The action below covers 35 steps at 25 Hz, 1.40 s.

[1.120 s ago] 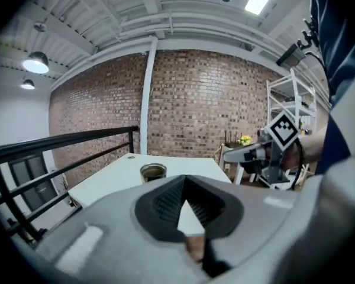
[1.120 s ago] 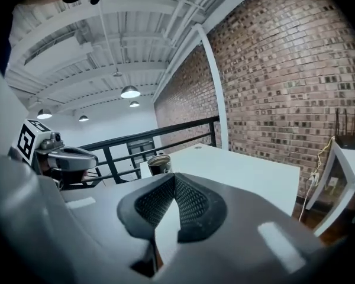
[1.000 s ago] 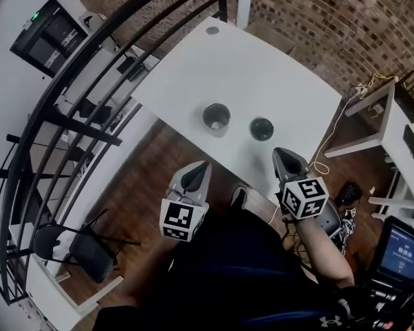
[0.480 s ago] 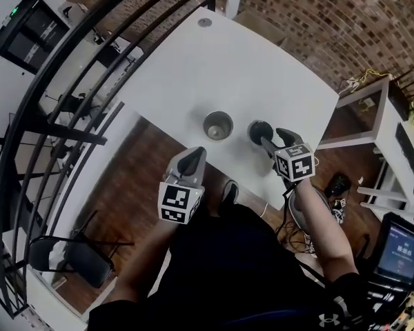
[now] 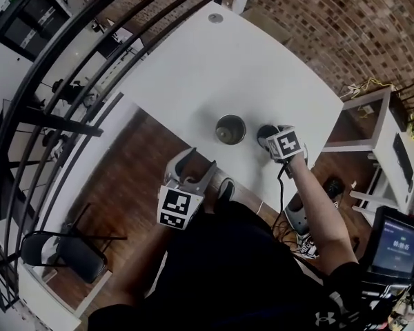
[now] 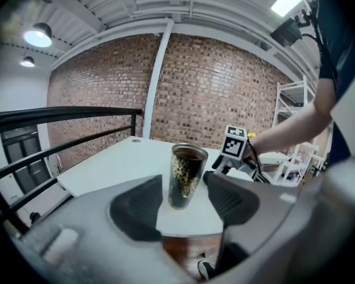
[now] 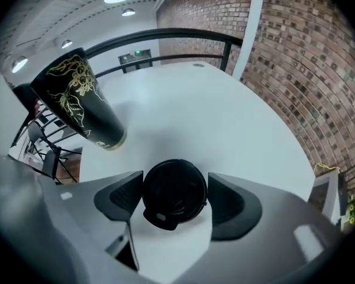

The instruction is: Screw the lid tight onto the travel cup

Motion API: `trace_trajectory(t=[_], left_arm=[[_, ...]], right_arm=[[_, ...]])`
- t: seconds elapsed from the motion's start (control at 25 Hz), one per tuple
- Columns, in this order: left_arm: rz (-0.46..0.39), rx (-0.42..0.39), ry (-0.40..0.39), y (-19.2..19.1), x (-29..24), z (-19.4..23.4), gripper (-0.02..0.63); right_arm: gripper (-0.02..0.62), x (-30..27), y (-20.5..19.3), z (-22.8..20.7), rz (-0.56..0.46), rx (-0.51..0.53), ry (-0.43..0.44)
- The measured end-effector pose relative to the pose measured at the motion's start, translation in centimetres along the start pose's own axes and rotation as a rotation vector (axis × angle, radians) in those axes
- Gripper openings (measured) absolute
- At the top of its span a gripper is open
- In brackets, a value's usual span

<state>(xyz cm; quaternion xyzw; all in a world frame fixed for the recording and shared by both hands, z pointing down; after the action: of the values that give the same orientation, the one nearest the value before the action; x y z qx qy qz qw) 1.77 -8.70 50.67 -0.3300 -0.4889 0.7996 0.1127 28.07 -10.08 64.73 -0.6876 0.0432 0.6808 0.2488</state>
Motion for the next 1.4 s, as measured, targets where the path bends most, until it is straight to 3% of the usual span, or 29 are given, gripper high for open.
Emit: trace_trajectory(t=[0.28, 0.64, 0.84, 1.16, 1.28, 1.4], left_arm=[[-0.024, 0.038, 0.034, 0.2, 0.9, 0.9, 0.227], [-0.001, 0.03, 0.016, -0.3, 0.6, 0.4, 0.202], [0.005, 0.035, 0.01, -0.4, 0.5, 0.1, 0.195], [0.016, 0.032, 0.021, -0.9, 1.0, 0.4, 0.187], [0.009, 0.006, 0.006, -0.5, 0.3, 0.0, 0.187], [0.01, -0.022, -0.018, 0.0, -0.4, -0.6, 0.189]], right_arm=[[0.351, -1.1, 0.1, -0.2, 0.046, -0.021, 0.071], [0.35, -1.2, 0.2, 0.2, 0.117, 0.126, 0.109], [0.365, -1.5, 0.7, 0.4, 0.181, 0.248, 0.075], [0.354, 3.8, 2.8, 1.2, -0.042, 0.29, 0.158], [0.354, 9.4, 6.4, 2.7, -0.177, 0.367, 0.198], [0.354, 15.4, 11.1, 5.4, -0.288, 0.529, 0.194]])
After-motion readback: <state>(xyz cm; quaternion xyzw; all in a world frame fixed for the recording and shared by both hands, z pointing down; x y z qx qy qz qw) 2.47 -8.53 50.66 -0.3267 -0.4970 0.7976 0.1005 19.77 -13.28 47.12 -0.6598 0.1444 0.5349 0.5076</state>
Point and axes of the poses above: the fingertips, and each gripper's own axes: x backward along the fingers, z to its left, y out of its top, the point moved 2 cm from there along x, backward along the fingers, and after that the axes turned 8 degrees about x, right-handed, at the moved point
